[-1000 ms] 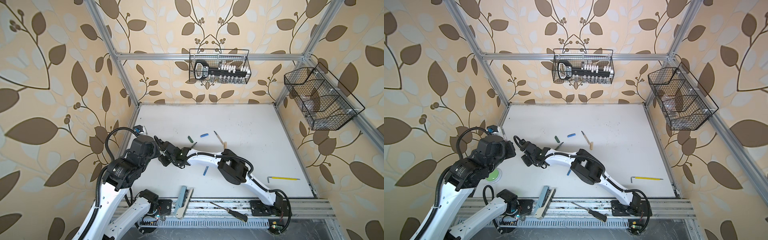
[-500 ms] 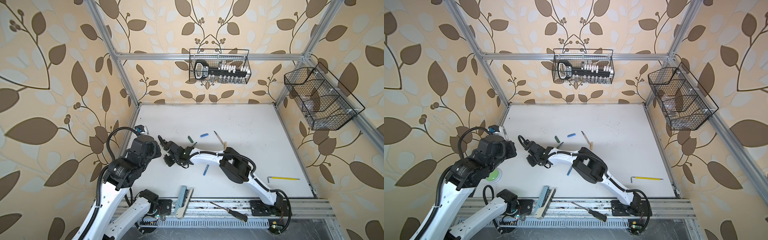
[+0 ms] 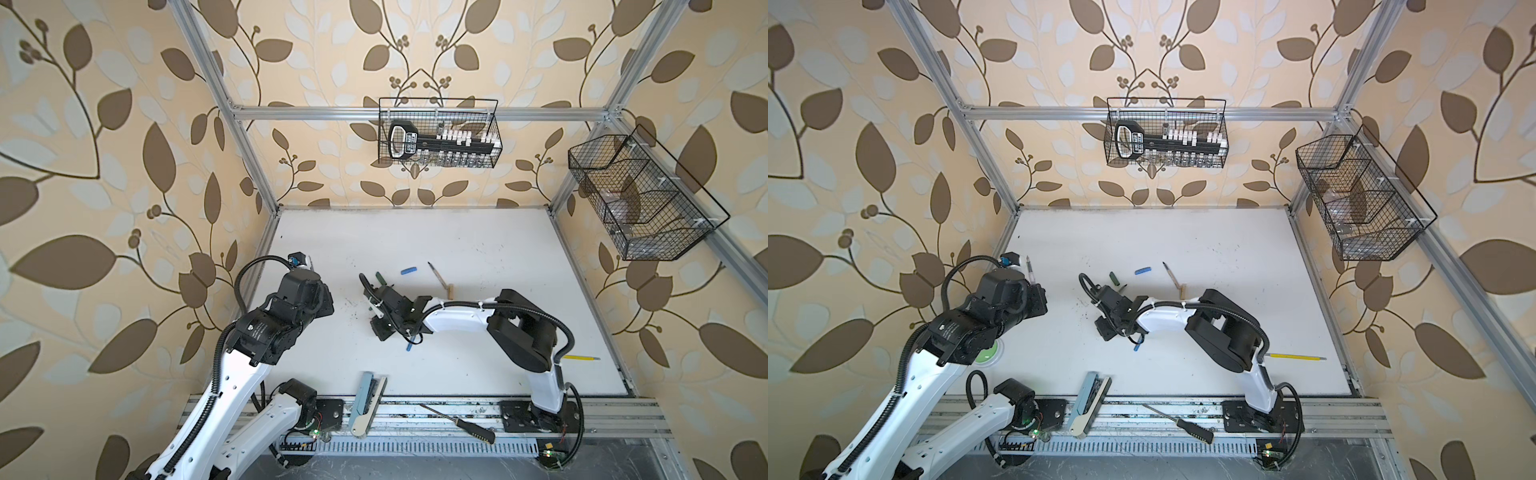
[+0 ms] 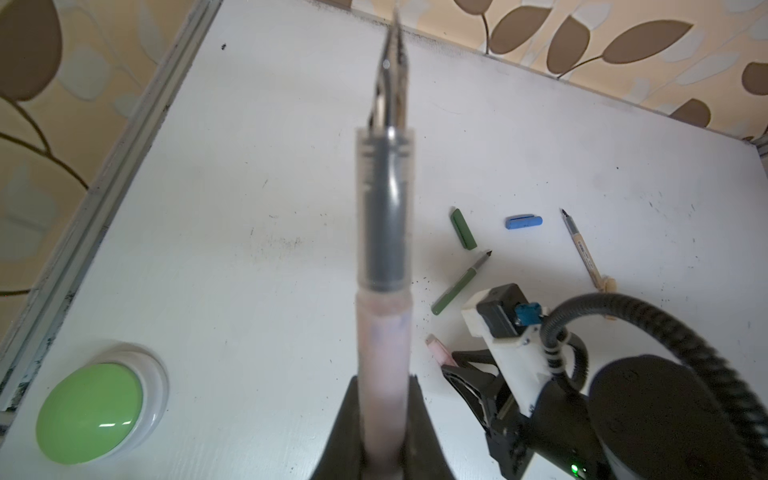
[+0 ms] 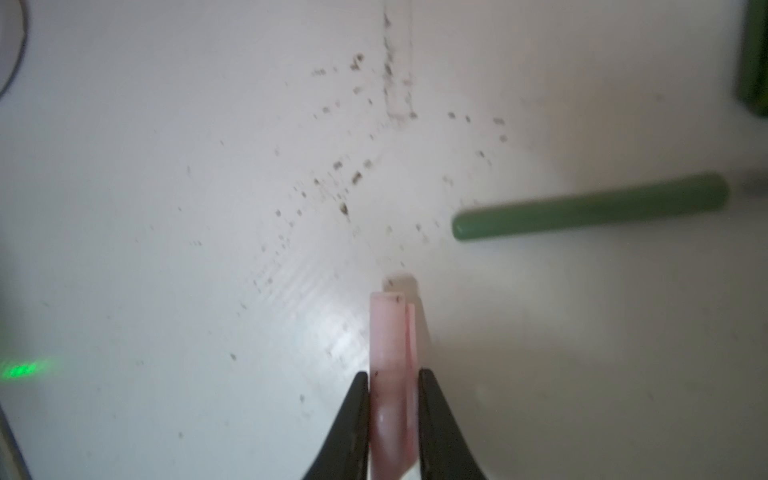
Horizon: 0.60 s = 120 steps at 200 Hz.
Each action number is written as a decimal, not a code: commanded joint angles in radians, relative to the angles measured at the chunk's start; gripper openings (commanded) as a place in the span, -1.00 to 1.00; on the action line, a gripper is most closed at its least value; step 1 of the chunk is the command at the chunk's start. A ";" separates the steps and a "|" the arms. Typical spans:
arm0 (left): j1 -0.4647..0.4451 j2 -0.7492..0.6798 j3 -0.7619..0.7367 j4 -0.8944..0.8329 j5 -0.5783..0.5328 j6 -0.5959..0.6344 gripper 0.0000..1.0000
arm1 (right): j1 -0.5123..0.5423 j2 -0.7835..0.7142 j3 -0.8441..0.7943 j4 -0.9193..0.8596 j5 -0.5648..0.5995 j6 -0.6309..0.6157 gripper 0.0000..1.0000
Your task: Insert the pens into the pen caps
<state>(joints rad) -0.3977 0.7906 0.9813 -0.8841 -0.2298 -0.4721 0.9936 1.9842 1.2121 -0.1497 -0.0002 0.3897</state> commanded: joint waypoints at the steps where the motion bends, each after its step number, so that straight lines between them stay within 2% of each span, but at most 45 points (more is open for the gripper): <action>1: 0.007 0.029 -0.023 0.111 0.117 0.035 -0.79 | -0.058 -0.083 -0.119 0.039 -0.009 0.050 -0.52; 21: 0.006 0.068 -0.034 0.165 0.200 0.051 -0.81 | -0.106 -0.132 -0.181 0.042 -0.014 0.052 -0.40; 49: 0.005 0.122 -0.041 0.225 0.266 0.068 -0.82 | -0.169 -0.187 -0.206 0.058 -0.056 0.050 -0.11; 90: 0.005 0.148 -0.041 0.254 0.304 0.079 -0.82 | -0.217 -0.220 -0.173 0.042 -0.098 0.034 0.00; 120: 0.005 0.138 -0.044 0.250 0.304 0.085 -0.81 | -0.211 -0.150 -0.107 0.006 -0.141 0.018 0.04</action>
<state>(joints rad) -0.3977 0.9463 0.9428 -0.6655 0.0486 -0.4171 0.7734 1.7874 1.0428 -0.1169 -0.0887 0.4282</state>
